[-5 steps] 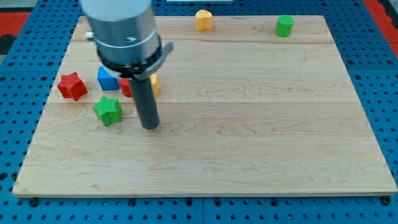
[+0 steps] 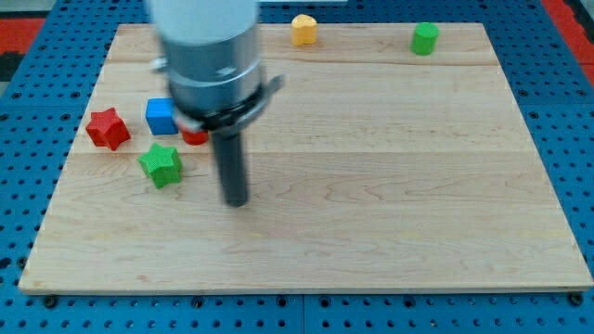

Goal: Move the green star to the center right

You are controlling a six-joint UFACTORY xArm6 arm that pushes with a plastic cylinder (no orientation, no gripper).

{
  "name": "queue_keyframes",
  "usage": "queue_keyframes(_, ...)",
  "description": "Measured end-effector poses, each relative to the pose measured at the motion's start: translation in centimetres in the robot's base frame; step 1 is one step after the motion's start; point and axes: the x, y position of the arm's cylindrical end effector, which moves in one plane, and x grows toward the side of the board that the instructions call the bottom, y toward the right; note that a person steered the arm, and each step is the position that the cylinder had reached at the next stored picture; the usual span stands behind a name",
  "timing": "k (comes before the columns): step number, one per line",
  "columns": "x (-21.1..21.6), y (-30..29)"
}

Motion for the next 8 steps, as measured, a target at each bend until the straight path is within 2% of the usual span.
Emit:
queue_keyframes(1, -0.5, -8.8)
queue_keyframes(2, -3.3, -9.3)
queue_keyframes(3, -5.3, -1.4)
queue_keyframes(5, -6.3, -5.2)
queue_keyframes(6, -9.2, -3.2)
queue_keyframes(7, -9.9, 2.4)
queue_keyframes(8, -9.9, 11.1)
